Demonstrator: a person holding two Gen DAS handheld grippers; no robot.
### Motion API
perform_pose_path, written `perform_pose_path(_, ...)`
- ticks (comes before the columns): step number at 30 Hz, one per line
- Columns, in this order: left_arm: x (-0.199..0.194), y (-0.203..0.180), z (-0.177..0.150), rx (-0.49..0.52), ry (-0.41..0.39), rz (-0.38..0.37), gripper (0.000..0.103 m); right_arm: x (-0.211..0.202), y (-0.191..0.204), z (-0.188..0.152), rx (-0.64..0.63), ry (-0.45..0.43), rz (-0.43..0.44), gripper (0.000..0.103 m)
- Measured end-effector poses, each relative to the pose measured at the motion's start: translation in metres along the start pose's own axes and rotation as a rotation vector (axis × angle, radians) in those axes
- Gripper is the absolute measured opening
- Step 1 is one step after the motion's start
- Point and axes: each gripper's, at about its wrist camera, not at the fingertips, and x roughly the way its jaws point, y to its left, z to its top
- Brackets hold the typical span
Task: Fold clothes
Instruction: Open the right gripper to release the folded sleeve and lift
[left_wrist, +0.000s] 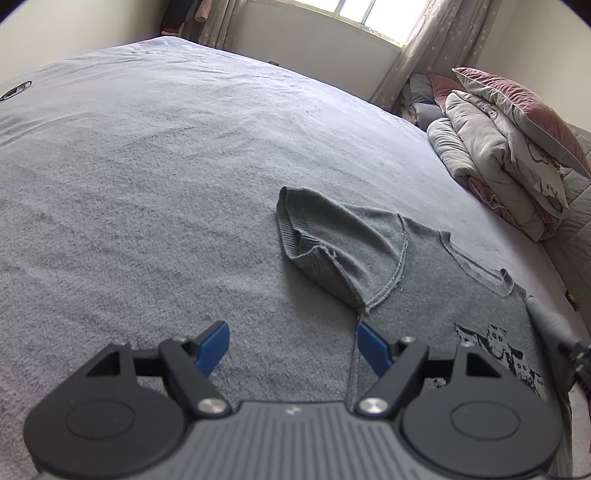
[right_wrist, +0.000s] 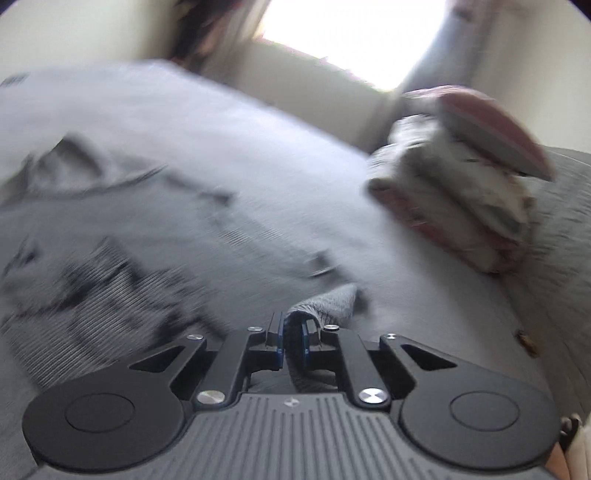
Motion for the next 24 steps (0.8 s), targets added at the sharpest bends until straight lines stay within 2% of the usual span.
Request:
perform_pose_path(3,-0.001,0.000,0.000,-0.002,0.001,0.000,0.078,-0.005,0.008,0.002,0.005,0.009,0.089,0.022)
perform_pose_path(5,-0.001,0.000,0.000,-0.001,0.002,-0.001,0.078,-0.011,-0.004,0.005,0.074,-0.008,0.132,0.040)
perform_pose_path(8,-0.001,-0.001,-0.001,0.001,0.003,-0.003,0.078,-0.013,-0.030,0.004,0.207,-0.017,0.158,0.043)
perform_pose_path(13,-0.002,-0.002,-0.001,0.006,0.004,-0.006,0.078,0.006,-0.091,-0.017,0.515,0.049,0.066,0.043)
perform_pose_path(16,-0.002,-0.003,-0.001,0.009,0.001,-0.010,0.078,0.008,-0.120,-0.038,0.684,0.076,0.065,0.043)
perform_pose_path(19,-0.002,-0.005,-0.002,0.014,0.003,-0.011,0.078,0.007,-0.128,-0.044,0.684,0.110,0.033,0.043)
perform_pose_path(24,-0.002,-0.006,-0.002,0.018,0.004,-0.012,0.078,0.008,-0.119,-0.046,0.637,0.185,0.133,0.043)
